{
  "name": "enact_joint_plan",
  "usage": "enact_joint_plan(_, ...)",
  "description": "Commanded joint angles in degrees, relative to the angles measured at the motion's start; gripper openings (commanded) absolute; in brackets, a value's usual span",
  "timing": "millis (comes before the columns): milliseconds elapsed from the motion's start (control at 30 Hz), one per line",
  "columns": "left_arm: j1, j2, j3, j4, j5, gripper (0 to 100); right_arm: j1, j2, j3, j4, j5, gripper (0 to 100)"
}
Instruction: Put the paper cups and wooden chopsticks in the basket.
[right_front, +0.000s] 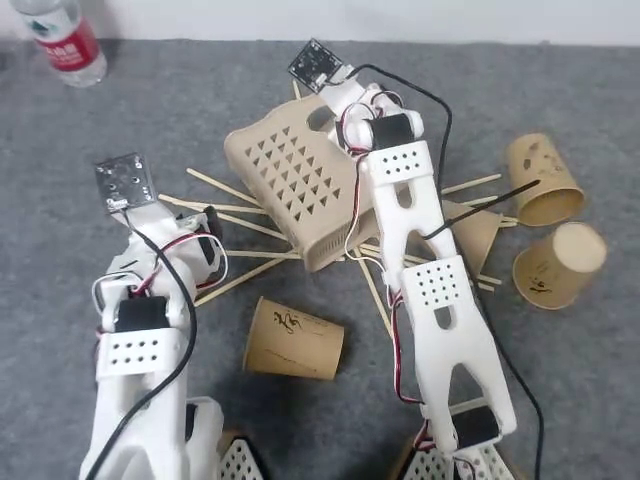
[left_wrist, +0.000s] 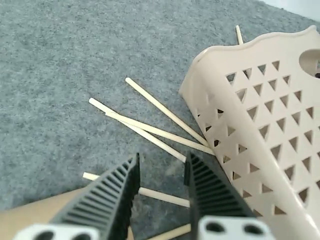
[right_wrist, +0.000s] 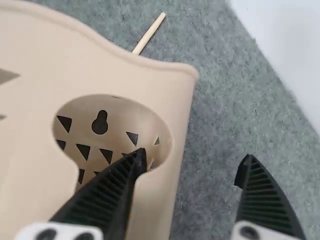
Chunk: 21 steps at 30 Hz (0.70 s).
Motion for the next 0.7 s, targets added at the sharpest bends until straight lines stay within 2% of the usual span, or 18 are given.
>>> enact_joint_plan(0, 0.18, -0.35, -0.66, -0.09, 0.26, 14, -0.40, -0.57, -2.81, -0.75, 2.02, 18.8)
enact_joint_plan(67, 0.18, -0.35, -0.66, -0.09, 0.26, 14, -0.40, -0.57, -2.81, -0.22, 5.71, 1.4)
enact_joint_plan(100, 0.18, -0.35, -0.66, -0.09, 0.26, 14, -0.40, -0.57, -2.81, 0.04, 7.56, 0.0)
enact_joint_plan(167, 0.18, -0.35, -0.66, -0.09, 0.26, 14, -0.31, -0.66, -2.90, 1.98, 9.49, 5.3)
enact_joint_plan(233, 0.18, -0.35, -0.66, -0.09, 0.26, 14, -0.22, -2.07, -2.90, 3.30, 9.41, 0.1)
enact_joint_plan(333, 0.26, -0.35, -0.66, -0.09, 0.26, 14, -0.22, -6.81, -2.90, 4.62, 9.05, 0.3)
enact_joint_plan(500, 0.26, -0.35, -0.66, -0.09, 0.26, 14, -0.40, -18.42, -2.81, 5.49, 3.96, 0.6)
enact_joint_plan(667, 0.26, -0.35, -0.66, -0.18, 0.26, 14, -0.57, -27.38, -2.81, 10.77, 3.60, 0.6)
